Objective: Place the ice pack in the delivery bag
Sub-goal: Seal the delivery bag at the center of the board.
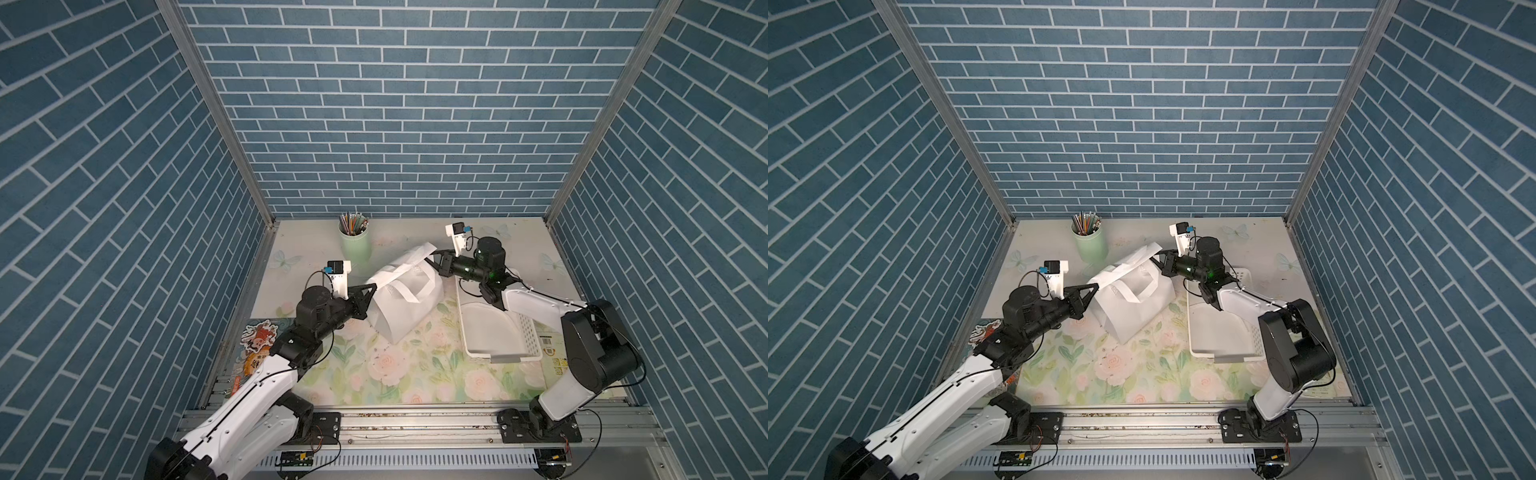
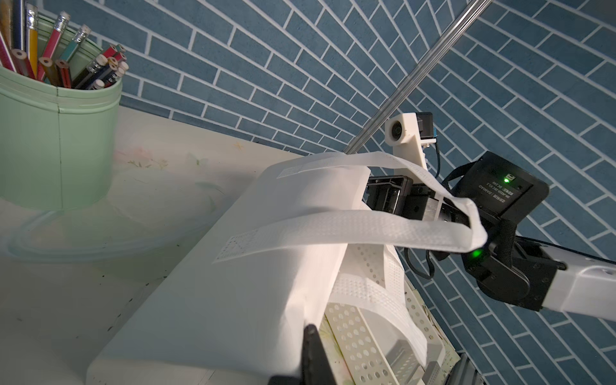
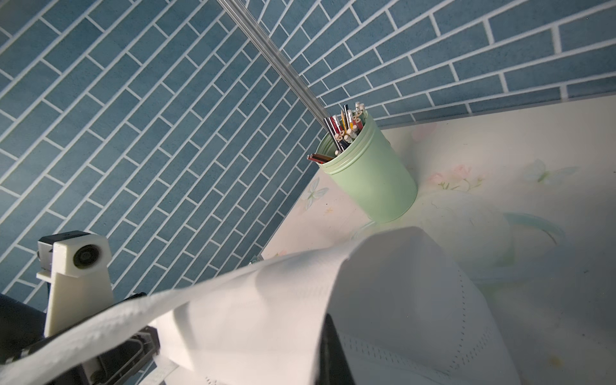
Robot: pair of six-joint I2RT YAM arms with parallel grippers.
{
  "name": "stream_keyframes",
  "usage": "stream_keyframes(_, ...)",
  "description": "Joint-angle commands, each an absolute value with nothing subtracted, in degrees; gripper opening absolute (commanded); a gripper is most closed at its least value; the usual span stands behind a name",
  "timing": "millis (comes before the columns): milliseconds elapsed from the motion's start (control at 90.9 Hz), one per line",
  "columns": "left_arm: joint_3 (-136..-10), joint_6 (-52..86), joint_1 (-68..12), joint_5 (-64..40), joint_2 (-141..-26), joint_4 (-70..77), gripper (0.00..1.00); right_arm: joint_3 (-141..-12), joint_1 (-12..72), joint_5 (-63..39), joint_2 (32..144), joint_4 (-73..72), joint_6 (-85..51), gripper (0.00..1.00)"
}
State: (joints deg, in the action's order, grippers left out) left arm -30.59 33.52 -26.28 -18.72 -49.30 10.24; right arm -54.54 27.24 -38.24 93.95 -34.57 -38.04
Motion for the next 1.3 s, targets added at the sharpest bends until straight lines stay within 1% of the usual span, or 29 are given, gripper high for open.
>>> stream_keyframes(0, -32.0, 34.7, -26.3, -20.0, -48.7, 3.6, 0.06, -55.3, 24.1, -31.0, 92.8, -36.8, -37.8, 0.0)
stream_keyframes(22, -32.6, 35.3, -26.4, -20.4, -48.5, 3.6, 0.11, -55.0, 24.1, -31.3, 92.9, -37.2, -37.9, 0.0)
stream_keyframes(44, -33.2, 35.6, -26.3, -20.9, -48.2, 3.7, 0.14, -54.8, 24.2, -31.7, 92.9, -37.7, -38.1, 0.0)
stream_keyframes(165, -36.0, 36.4, -26.2, -20.9, -48.1, 1.9, 0.2, -54.0, 24.6, -32.2, 93.2, -39.0, -38.3, 0.0)
stream_keyframes(187, -36.6, 36.3, -26.3, -20.5, -48.4, 0.7, 0.26, -53.9, 24.7, -32.2, 93.2, -39.0, -38.2, 0.0)
stream_keyframes(220, -37.7, 36.0, -26.3, -19.6, -48.8, -1.1, 0.41, -53.9, 24.7, -32.4, 93.2, -39.1, -38.2, 0.0)
stream_keyframes(231, -38.1, 35.7, -26.3, -19.3, -49.1, -2.6, 0.44, -53.9, 24.7, -32.5, 93.2, -39.3, -38.2, 0.0)
stream_keyframes(253, -39.3, 34.9, -26.3, -18.4, -49.6, -5.2, 0.48, -54.0, 24.8, -32.5, 93.2, -39.3, -38.2, 0.0)
stream_keyframes(286, -41.4, 33.3, -26.3, -17.0, -50.2, -8.3, 0.5, -54.0, 24.8, -32.5, 93.2, -39.4, -38.2, 0.0)
stream_keyframes(363, -45.9, 31.5, -26.2, -12.1, -49.8, -15.5, 0.49, -54.3, 25.0, -32.7, 93.1, -39.0, -37.8, 0.0)
stream_keyframes(440, -47.6, 30.4, -26.3, -10.5, -47.5, -15.4, 0.48, -54.3, 25.0, -32.9, 93.2, -38.8, -37.6, 0.0)
stream_keyframes(473, -48.0, 30.1, -26.3, -11.0, -46.6, -14.2, 0.45, -54.3, 25.1, -33.0, 93.2, -38.8, -37.6, 0.0)
stream_keyframes(495, -48.1, 29.7, -26.3, -11.7, -46.2, -12.7, 0.42, -54.3, 25.1, -33.0, 93.2, -38.8, -37.6, 0.0)
stream_keyframes(550, -48.6, 28.7, -26.3, -15.0, -46.4, -9.4, 0.31, -54.3, 25.2, -33.0, 93.2, -38.9, -37.6, 0.0)
stream_keyframes(605, -49.4, 27.6, -26.3, -18.8, -48.3, -7.1, 0.25, -54.2, 25.3, -33.0, 93.2, -39.0, -37.7, 0.0)
stream_keyframes(682, -50.7, 25.7, -26.5, -24.6, -52.3, -5.4, 0.24, -54.2, 25.3, -33.1, 93.3, -39.0, -37.7, 0.0)
stream_keyframes(726, -51.2, 24.2, -26.6, -27.0, -54.8, -4.5, 0.2, -54.1, 25.3, -33.1, 93.2, -39.0, -37.6, 0.0)
stream_keyframes(759, -51.6, 22.8, -26.8, -28.4, -56.3, -4.1, 0.19, -54.1, 25.3, -33.1, 93.2, -39.0, -37.5, 0.0)
stream_keyframes(825, -52.7, 18.8, -26.9, -29.9, -59.4, -3.6, 0.18, -54.1, 25.4, -33.1, 93.2, -39.0, -37.6, 0.0)
stream_keyframes(902, -54.7, 17.1, -27.0, -29.3, -62.6, -3.5, 0.13, -54.1, 25.4, -33.1, 93.4, -39.0, -37.7, 0.0)
stream_keyframes(957, -56.0, 16.5, -27.0, -28.9, -64.1, -2.4, 0.14, -54.1, 25.5, -33.3, 93.5, -39.0, -37.7, 0.0)
stream_keyframes(990, -56.5, 16.3, -27.0, -28.2, -64.8, -1.7, 0.16, -54.1, 25.5, -33.4, 93.5, -39.1, -37.8, 0.0)
stream_keyframes(1045, -57.6, 15.3, -26.9, -27.0, -65.9, -0.9, 0.25, -54.1, 25.6, -33.4, 93.4, -39.0, -37.7, 0.0)
stream_keyframes(1111, -59.8, 13.4, -27.0, -25.4, -67.7, -1.8, 0.28, -53.9, 25.7, -33.5, 93.4, -39.2, -37.8, 0.0)
stream_keyframes(1287, -66.1, 9.9, -26.8, -22.7, -73.9, -5.7, 0.29, -53.9, 26.2, -33.9, 93.9, -39.5, -38.0, 0.0)
